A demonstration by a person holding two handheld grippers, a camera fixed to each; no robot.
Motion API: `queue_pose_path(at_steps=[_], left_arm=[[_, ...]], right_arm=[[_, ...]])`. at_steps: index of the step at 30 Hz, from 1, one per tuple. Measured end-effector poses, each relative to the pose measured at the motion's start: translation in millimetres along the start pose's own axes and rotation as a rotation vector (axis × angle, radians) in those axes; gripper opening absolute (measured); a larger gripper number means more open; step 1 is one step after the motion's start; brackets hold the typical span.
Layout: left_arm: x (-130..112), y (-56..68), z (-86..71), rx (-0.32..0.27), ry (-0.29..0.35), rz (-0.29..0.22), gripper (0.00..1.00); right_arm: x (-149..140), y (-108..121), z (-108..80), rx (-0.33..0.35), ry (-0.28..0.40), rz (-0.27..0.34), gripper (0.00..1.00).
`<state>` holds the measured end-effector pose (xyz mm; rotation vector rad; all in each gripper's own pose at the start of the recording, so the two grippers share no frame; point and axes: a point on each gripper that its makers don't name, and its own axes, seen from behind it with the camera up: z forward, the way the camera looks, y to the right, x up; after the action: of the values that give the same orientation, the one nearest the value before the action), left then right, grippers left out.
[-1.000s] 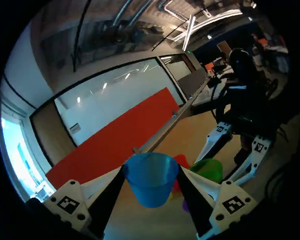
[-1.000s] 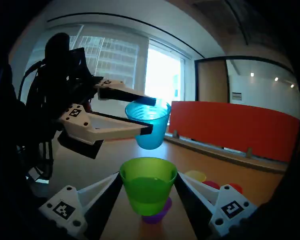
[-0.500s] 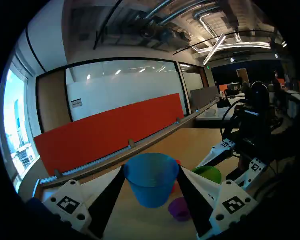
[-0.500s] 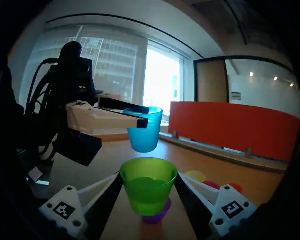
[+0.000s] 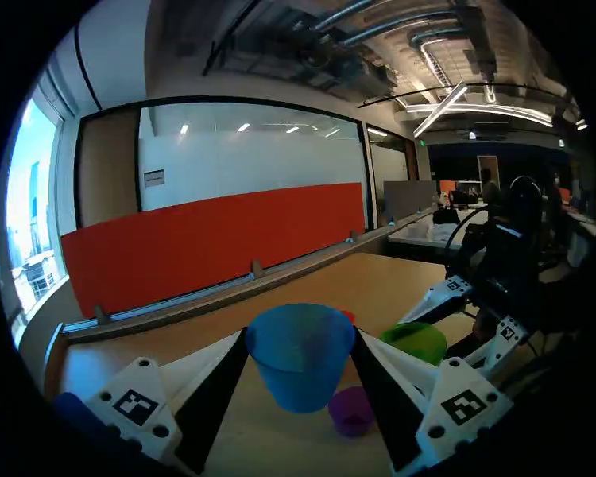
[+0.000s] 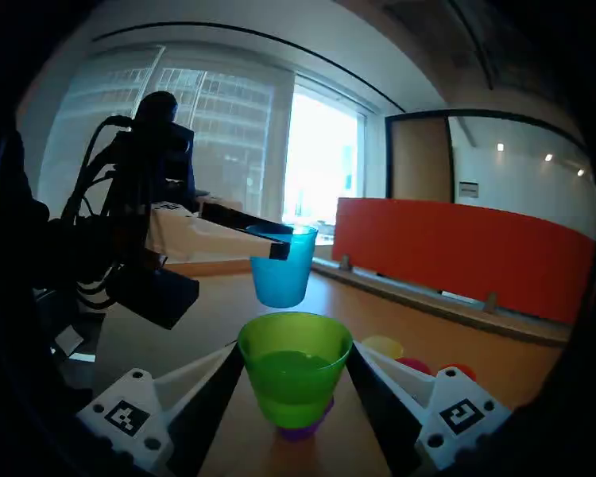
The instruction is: Pour water
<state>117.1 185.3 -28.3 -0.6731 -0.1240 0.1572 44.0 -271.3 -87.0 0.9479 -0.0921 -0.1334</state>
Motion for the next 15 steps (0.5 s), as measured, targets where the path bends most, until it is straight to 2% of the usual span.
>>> queue_pose_path(at_steps=[15], left_arm=[[-44.2, -12.6, 16.0, -0.014, -0.088, -0.107, 0.88]], right_arm=[[-16.9, 14.3, -13.0, -0.011, -0.050, 0.005, 0.91]])
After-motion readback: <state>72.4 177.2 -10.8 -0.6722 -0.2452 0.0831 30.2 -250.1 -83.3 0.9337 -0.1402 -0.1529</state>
